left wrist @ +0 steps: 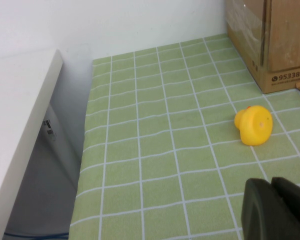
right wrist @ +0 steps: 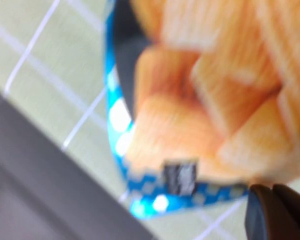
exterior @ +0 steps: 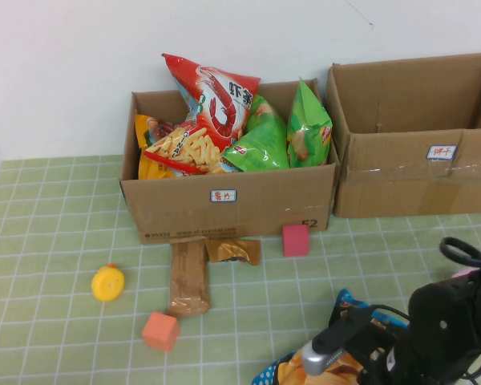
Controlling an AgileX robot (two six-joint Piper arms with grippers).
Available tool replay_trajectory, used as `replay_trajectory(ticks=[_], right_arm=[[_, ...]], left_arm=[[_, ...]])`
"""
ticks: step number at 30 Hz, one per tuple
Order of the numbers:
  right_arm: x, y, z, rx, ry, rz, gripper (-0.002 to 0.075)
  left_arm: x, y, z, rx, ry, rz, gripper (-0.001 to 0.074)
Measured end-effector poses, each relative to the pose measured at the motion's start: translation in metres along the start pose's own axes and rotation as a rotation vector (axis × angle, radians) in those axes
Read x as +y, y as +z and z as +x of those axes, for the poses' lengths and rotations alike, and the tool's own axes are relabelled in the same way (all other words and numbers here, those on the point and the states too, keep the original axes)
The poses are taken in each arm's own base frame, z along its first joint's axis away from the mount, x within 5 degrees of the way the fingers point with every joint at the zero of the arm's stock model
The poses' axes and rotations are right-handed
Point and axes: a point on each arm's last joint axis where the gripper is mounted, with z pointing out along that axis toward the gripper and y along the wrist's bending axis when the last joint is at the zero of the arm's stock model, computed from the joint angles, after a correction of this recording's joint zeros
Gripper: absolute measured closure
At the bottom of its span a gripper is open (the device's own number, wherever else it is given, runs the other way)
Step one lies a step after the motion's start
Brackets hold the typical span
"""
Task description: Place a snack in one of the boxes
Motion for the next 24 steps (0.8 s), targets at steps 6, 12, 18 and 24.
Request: replay_trajectory(ticks=[6,12,18,24], right_arm=[[-0.005,0.014,-0.008,-0.007,0.007,0.019,0.0728],[-0.009,0.025,-0.026,-0.016,0.007,0.026,0.0728],[-0.013,0.017,-0.078,-0.130,-0.061,0.090,0.0728],[-0.031,-0.005,-0.126,-0.181,-0.081,0.246,0.0728]], left_arm=[[0.000,0.000,0.000,0.000,0.000,0.000,0.0737],[0.000,0.000,0.000,0.000,0.000,0.000,0.0737],[0.000,0.000,0.000,0.000,0.000,0.000,0.0737],[0.000,0.000,0.000,0.000,0.003,0.000,0.0737]])
